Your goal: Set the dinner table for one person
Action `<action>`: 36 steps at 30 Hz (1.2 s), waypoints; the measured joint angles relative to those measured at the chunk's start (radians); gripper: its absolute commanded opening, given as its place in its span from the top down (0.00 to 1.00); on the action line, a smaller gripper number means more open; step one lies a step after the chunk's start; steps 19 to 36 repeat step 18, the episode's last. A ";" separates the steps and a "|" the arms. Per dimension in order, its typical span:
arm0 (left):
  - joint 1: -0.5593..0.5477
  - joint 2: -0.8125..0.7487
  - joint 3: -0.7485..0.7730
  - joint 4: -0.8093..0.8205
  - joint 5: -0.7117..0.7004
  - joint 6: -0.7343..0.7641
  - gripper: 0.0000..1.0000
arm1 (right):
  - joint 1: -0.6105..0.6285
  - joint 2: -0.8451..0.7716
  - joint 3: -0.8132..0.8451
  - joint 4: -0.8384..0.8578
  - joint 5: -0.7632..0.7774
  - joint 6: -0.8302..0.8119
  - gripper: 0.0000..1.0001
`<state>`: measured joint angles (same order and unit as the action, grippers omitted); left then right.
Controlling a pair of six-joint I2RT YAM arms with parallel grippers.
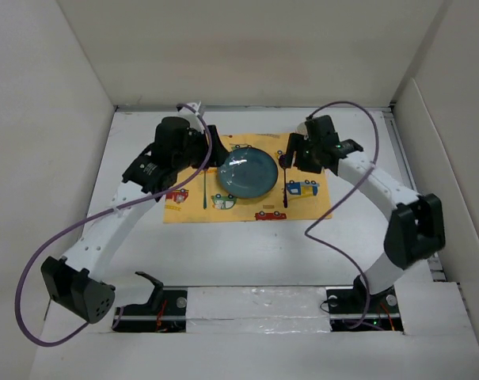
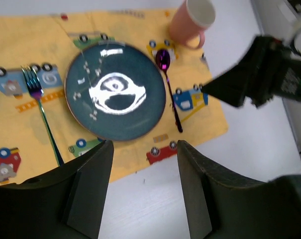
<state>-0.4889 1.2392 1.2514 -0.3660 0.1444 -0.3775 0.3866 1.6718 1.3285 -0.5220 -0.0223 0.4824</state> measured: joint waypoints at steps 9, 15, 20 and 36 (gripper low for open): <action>-0.001 -0.119 0.294 -0.023 -0.328 -0.016 0.31 | -0.019 -0.500 0.138 -0.042 0.153 0.080 0.00; 0.000 -0.319 0.299 0.011 -0.607 -0.015 0.25 | -0.118 -0.855 0.070 0.106 0.277 0.138 0.00; 0.000 -0.415 0.244 0.041 -0.677 -0.018 0.25 | -0.144 -0.907 0.053 0.145 0.286 0.154 0.00; 0.000 -0.415 0.244 0.041 -0.677 -0.018 0.25 | -0.144 -0.907 0.053 0.145 0.286 0.154 0.00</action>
